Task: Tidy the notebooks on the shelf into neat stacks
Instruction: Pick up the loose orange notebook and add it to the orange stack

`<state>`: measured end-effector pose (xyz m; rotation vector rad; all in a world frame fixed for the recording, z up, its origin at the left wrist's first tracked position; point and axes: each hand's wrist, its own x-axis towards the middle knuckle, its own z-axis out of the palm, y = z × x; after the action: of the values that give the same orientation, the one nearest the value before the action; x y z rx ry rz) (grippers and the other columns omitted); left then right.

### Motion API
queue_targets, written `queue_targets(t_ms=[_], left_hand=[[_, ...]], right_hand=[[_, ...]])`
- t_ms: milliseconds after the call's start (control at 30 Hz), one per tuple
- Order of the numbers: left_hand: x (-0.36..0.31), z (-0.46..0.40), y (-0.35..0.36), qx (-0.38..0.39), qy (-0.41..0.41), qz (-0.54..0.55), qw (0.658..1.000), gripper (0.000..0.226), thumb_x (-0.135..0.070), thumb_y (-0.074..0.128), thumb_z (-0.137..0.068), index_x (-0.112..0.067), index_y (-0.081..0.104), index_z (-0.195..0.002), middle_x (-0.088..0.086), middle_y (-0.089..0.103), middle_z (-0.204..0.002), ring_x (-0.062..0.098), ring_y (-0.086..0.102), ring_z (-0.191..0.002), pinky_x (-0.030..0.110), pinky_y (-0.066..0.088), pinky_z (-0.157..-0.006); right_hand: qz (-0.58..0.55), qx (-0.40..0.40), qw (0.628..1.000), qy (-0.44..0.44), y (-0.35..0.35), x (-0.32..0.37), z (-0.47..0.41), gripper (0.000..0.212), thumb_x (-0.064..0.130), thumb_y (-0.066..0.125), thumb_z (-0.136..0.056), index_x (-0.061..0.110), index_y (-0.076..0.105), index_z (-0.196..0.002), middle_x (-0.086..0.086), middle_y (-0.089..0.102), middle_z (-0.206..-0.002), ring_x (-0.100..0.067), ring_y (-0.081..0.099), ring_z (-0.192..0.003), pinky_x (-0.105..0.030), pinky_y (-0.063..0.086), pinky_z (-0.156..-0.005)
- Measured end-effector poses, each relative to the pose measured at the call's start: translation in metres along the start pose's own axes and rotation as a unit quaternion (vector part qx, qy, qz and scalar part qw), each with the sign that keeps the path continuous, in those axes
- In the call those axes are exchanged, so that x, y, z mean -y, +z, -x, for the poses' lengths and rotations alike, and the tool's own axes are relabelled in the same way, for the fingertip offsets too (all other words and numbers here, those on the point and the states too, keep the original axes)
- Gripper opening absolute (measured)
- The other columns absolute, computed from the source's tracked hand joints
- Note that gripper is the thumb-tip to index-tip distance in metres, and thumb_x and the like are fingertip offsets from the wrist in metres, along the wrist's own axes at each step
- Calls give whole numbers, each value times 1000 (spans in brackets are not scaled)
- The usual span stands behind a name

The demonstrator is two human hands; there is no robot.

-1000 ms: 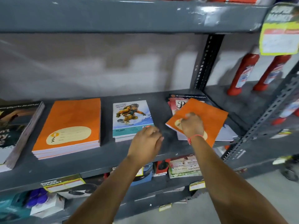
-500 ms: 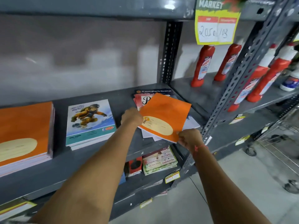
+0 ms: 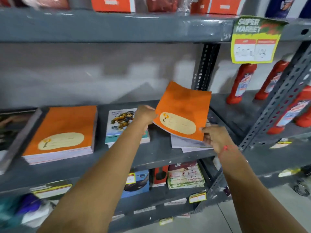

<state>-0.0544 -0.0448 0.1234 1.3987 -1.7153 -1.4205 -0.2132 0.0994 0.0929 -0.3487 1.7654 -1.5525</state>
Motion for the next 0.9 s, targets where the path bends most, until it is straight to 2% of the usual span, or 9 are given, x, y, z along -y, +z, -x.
queue_targets(t_ms=[100, 233, 300, 367, 467, 533, 633, 733, 900], left_hand=[[5, 4, -48, -39, 15, 21, 999, 13, 2, 57, -84, -7, 59, -74, 13, 58, -87, 15, 58, -55, 22, 45, -45], [31, 13, -137, -95, 6, 70, 993, 34, 8, 54, -83, -17, 47, -62, 4, 49, -69, 10, 43, -56, 16, 38, -41], [48, 20, -180, -130, -6, 89, 988, 35, 9, 55, -83, -18, 46, -63, 1, 46, -67, 9, 41, -57, 17, 36, -46], [66, 27, -216, -163, -23, 89, 982, 36, 9, 56, -83, -18, 45, -62, 0, 45, -67, 9, 41, -59, 21, 35, -52], [97, 34, -263, -192, -59, 81, 976, 37, 11, 55, -83, -15, 45, -59, 7, 46, -70, 14, 41, -59, 24, 33, -53], [115, 36, -281, -207, -83, 58, 973, 37, 10, 56, -83, -14, 44, -58, 9, 46, -74, 19, 42, -61, 25, 34, -52], [139, 31, -299, -235, -103, 34, 966, 26, 6, 59, -83, -11, 52, -65, 12, 51, -78, 21, 46, -64, 32, 42, -64], [161, 24, -304, -251, -106, -44, 961, 19, 0, 62, -79, -10, 56, -64, 15, 58, -83, 26, 57, -78, 35, 47, -72], [169, 23, -310, -173, -101, -237, 951, 10, -12, 67, -76, -5, 64, -69, 10, 56, -67, 24, 52, -69, 27, 38, -62]], right_hand=[[22, 26, 999, -32, 42, 15, 6, 21, -10, 55, -81, 4, 54, -65, -10, 55, -52, -11, 52, -33, -16, 41, -36], [33, 84, 994, -54, 128, 18, 19, 26, -11, 58, -78, 8, 53, -61, 3, 59, -32, -15, 56, -39, -15, 45, -35], [52, 109, 990, -76, 174, 13, 32, 27, -10, 60, -77, 10, 55, -59, -6, 72, -54, -16, 64, -49, -26, 59, -52], [88, 123, 984, -97, 215, 6, 43, 28, -7, 63, -74, 11, 57, -53, -28, 73, -89, -26, 66, -72, -48, 58, -80], [165, 150, 969, -108, 267, -6, 57, 25, 0, 64, -72, 14, 55, -53, -25, 70, -92, -33, 67, -87, -49, 54, -88], [211, 153, 959, -109, 291, -13, 64, 30, 2, 65, -73, 13, 48, -51, -14, 63, -73, -25, 62, -76, -38, 53, -77], [285, 151, 939, -115, 317, -29, 74, 43, 4, 63, -77, 11, 37, -45, -5, 44, -52, -19, 42, -52, -27, 35, -55], [331, 135, 926, -122, 329, -47, 75, 41, 3, 60, -76, 12, 36, -44, -5, 41, -51, -20, 41, -55, -25, 29, -48], [434, 100, 880, -166, 330, -64, 76, 26, 10, 56, -81, 9, 47, -56, -7, 51, -62, -25, 51, -62, -24, 33, -49]])
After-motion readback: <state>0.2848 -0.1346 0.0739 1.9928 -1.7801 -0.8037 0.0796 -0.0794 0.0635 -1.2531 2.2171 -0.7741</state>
